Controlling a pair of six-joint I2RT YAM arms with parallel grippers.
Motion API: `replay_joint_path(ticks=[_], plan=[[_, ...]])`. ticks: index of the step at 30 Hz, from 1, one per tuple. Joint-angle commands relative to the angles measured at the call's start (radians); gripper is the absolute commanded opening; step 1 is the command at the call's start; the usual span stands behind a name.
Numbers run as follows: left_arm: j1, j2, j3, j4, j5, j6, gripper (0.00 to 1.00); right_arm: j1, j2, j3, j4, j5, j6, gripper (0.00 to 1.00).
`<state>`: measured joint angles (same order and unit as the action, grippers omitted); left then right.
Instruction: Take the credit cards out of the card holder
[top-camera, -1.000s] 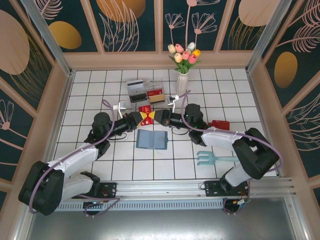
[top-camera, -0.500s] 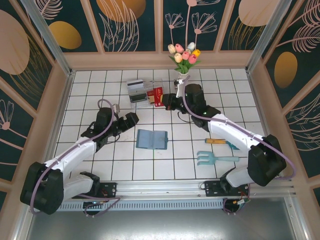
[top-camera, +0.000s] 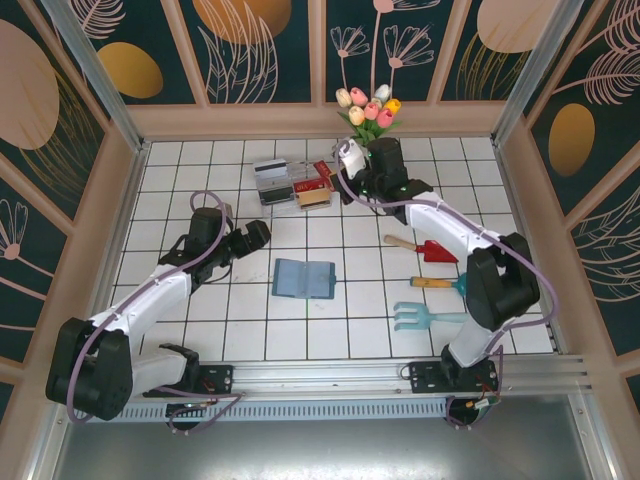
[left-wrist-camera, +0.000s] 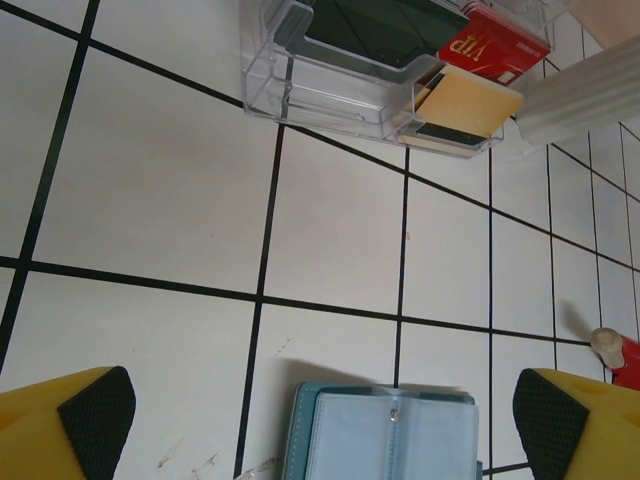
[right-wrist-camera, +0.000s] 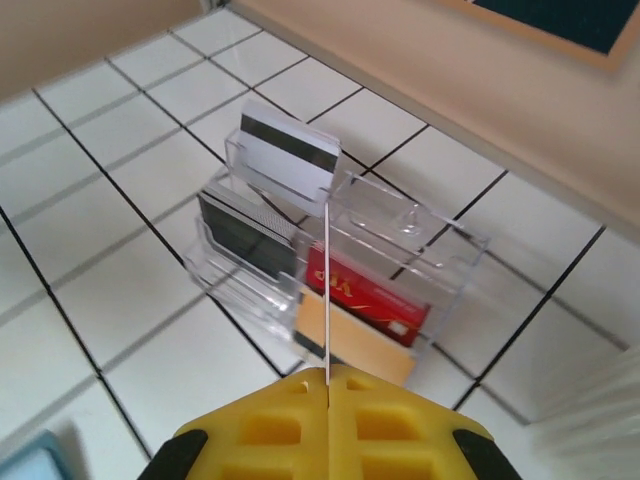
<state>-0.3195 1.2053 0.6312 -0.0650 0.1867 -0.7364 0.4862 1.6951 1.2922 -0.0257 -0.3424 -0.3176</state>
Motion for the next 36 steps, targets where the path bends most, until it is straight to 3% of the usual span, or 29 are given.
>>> replay_joint_path(ticks=[1,9,19,36], plan=[[0.008,0.018,0.022,-0.022,0.038,0.024,0.99,-0.007,0.042,0.052,-0.043,-0.094,-0.292,0.00],[0.009,0.035,0.014,0.002,0.086,0.036,0.98,0.002,0.202,0.203,-0.135,-0.057,-0.524,0.00],[0.009,0.072,0.028,0.005,0.106,0.057,0.98,0.031,0.426,0.477,-0.397,0.023,-0.775,0.00],[0.009,0.102,0.022,0.016,0.123,0.057,0.98,0.078,0.522,0.594,-0.406,0.200,-0.934,0.00]])
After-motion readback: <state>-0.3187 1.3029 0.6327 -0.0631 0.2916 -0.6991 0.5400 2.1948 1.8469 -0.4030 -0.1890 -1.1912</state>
